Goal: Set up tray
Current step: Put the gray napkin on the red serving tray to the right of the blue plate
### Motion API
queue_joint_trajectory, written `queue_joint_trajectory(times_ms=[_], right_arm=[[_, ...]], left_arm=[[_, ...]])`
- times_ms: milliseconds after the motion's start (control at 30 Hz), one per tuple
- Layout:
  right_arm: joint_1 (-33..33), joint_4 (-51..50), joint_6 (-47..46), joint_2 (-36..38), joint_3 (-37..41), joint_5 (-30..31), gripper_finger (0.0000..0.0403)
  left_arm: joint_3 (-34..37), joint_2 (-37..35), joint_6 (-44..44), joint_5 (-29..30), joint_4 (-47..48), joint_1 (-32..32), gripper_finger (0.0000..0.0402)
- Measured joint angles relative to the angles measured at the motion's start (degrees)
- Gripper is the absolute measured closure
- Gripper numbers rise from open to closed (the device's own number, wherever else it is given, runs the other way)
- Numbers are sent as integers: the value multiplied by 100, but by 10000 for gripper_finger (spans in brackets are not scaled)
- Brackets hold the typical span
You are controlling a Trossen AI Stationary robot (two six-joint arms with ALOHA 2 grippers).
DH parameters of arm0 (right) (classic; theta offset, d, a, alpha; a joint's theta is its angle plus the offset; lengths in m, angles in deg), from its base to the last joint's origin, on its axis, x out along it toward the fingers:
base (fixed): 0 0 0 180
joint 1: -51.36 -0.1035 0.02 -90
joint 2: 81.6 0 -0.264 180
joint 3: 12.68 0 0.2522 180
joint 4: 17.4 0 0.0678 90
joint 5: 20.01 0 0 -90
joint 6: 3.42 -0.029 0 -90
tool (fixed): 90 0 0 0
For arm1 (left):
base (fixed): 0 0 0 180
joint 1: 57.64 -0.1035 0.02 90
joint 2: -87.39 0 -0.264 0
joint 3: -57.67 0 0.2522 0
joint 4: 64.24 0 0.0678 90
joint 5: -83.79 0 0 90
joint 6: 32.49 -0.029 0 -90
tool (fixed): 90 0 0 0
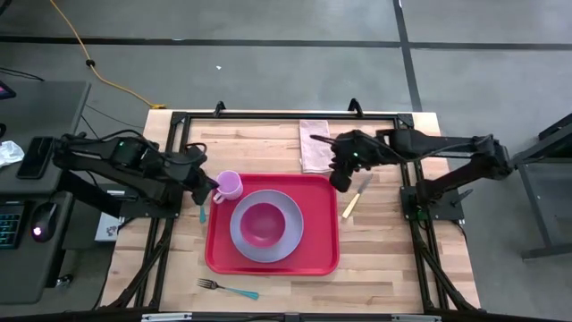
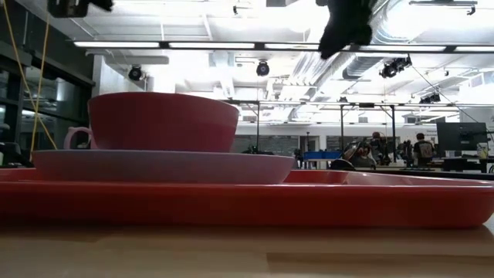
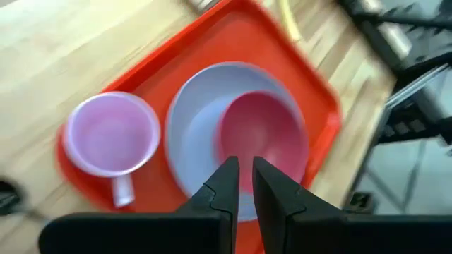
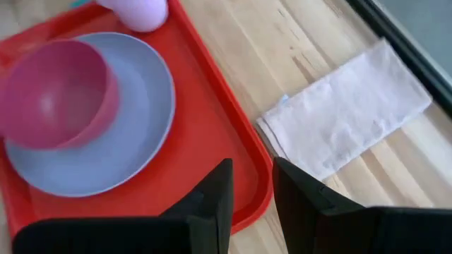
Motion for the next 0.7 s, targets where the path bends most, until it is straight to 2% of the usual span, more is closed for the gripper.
queue_joint_trajectory(times_ms=[467,700], right_arm=[[1212,326,-168,-1325,2,-147,325],[1950,603,-266,-1832,3,-530,325]], left_arm=[[-2,-910,-166,458,538,1,330],[-2,-1207,-166,581,826,1,330]])
